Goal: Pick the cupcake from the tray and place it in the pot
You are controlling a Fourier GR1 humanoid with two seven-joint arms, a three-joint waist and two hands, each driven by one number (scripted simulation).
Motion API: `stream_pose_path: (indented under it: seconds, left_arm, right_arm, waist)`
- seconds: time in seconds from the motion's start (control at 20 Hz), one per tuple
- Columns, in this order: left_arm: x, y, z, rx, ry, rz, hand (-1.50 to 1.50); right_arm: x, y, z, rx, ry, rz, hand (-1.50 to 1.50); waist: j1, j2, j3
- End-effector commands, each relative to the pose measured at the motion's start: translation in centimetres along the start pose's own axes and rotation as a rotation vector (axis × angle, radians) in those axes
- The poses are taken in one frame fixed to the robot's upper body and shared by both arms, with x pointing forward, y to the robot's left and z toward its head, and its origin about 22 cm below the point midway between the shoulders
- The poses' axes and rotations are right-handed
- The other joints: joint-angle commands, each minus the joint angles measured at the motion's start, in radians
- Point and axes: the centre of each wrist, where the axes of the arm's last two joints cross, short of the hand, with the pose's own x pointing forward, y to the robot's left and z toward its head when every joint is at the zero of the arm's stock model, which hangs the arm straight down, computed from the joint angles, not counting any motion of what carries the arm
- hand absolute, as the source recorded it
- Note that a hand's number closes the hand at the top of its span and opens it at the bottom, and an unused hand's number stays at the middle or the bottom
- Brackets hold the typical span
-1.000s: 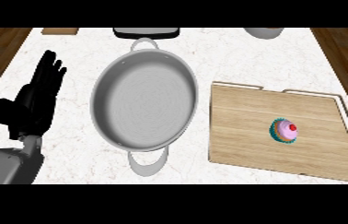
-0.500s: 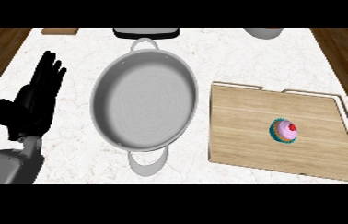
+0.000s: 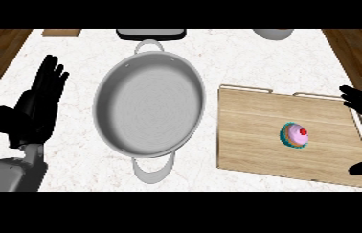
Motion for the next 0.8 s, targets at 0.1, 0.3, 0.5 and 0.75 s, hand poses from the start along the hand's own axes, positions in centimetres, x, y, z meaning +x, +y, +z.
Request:
stream_pose_path:
  seconds: [0.1, 0.3, 0.5, 0.75]
  left_arm:
    - [-0.7, -0.8, -0.2, 0.009, 0.005, -0.013, 0.00]
    - [0.6, 1.0, -0.3, -0.003, 0.013, -0.002, 0.00]
    - [2.1, 0.5, -0.9, 0.008, -0.007, -0.007, 0.00]
    - [1.4, 0.2, -1.3, -0.002, 0.003, 0.011, 0.00]
  right_arm:
    - [-0.8, 1.1, -0.8, 0.034, 0.055, 0.025, -1.50]
    - [-1.3, 2.3, -0.7, 0.007, 0.139, 0.063, -1.50]
    - [-1.8, 2.8, -0.8, 0.015, 0.131, 0.061, -1.50]
    - [0.1, 3.9, -3.4, 0.012, 0.111, 0.056, -1.50]
  waist:
    - [0.000, 0.002, 0.001]
    - [0.000, 0.001, 0.001]
    - [-0.001, 0.001, 0.001]
    - [0.001, 0.001, 0.001]
